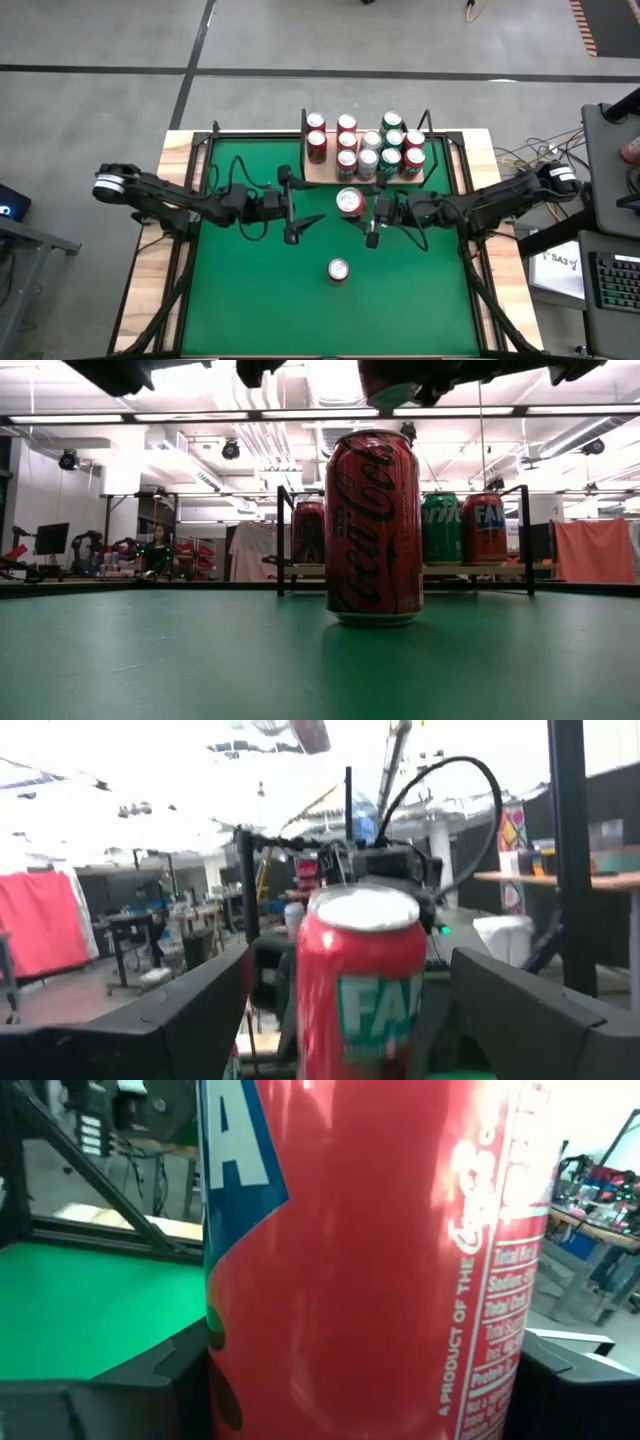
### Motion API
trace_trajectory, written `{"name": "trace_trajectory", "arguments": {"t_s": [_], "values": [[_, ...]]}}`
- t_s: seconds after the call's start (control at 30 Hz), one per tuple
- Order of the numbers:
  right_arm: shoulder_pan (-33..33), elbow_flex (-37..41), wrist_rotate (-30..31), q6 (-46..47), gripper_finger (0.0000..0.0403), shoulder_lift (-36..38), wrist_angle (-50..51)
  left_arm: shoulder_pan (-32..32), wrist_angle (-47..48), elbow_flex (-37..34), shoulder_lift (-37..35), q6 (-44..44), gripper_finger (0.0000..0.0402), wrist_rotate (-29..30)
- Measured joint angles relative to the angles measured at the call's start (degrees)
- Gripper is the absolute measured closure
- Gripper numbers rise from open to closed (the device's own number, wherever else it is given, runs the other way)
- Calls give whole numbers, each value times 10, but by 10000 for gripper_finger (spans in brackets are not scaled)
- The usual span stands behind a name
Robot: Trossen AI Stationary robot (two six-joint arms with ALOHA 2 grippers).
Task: Place canned beverage on shelf
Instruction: Put the red soda can on the shelf aligned with the other red soda can
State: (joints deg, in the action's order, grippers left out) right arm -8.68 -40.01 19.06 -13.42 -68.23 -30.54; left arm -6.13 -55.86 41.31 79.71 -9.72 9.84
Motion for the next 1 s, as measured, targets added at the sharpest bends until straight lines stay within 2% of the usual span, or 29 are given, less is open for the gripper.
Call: {"name": "trace_trajectory", "arguments": {"t_s": [0.2,0.57,0.73,0.87,1.0], "values": [[1,-18,4,5,119,-28,0,2,-22,20,59,-6,75,0],[1,-19,4,15,119,-29,-2,12,-56,85,156,-18,75,1],[1,-19,4,22,119,-31,1,15,-62,93,163,-18,82,0],[1,-19,5,21,119,-31,1,15,-62,94,162,-18,111,0],[1,-20,9,24,69,-31,-2,15,-56,91,158,-20,122,3]]}}
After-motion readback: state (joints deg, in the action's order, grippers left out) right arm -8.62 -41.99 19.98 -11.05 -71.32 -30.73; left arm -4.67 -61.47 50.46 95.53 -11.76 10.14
